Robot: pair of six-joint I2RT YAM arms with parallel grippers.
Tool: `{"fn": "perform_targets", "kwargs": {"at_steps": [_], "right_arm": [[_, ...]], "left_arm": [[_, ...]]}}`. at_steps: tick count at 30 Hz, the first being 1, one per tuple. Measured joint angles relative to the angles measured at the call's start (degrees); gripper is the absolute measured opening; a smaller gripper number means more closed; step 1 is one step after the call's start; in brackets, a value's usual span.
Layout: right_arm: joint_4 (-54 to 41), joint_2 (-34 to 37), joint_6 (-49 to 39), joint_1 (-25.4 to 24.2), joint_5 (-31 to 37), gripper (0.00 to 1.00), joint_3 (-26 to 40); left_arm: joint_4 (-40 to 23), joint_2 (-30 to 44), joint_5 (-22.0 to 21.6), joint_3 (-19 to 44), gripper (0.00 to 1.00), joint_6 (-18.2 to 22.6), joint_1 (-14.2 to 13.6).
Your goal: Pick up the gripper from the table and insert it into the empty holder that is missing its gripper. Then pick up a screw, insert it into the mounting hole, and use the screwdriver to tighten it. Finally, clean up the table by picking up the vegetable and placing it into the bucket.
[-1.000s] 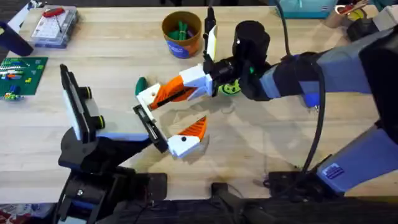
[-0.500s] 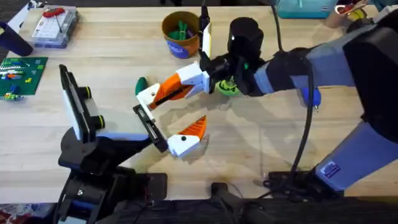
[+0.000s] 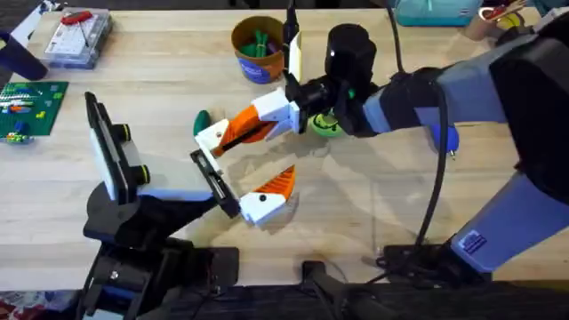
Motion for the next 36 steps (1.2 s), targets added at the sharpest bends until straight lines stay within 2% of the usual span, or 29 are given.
{"fn": "perform_targets", "kwargs": {"at_steps": [36], "right_arm": [[-0.1, 0.8, 0.0, 0.2, -1.6, 0.008, 1.6]], "left_arm": [[0.0, 0.0, -0.3, 0.0, 0.991, 0.5, 0.0]]}}
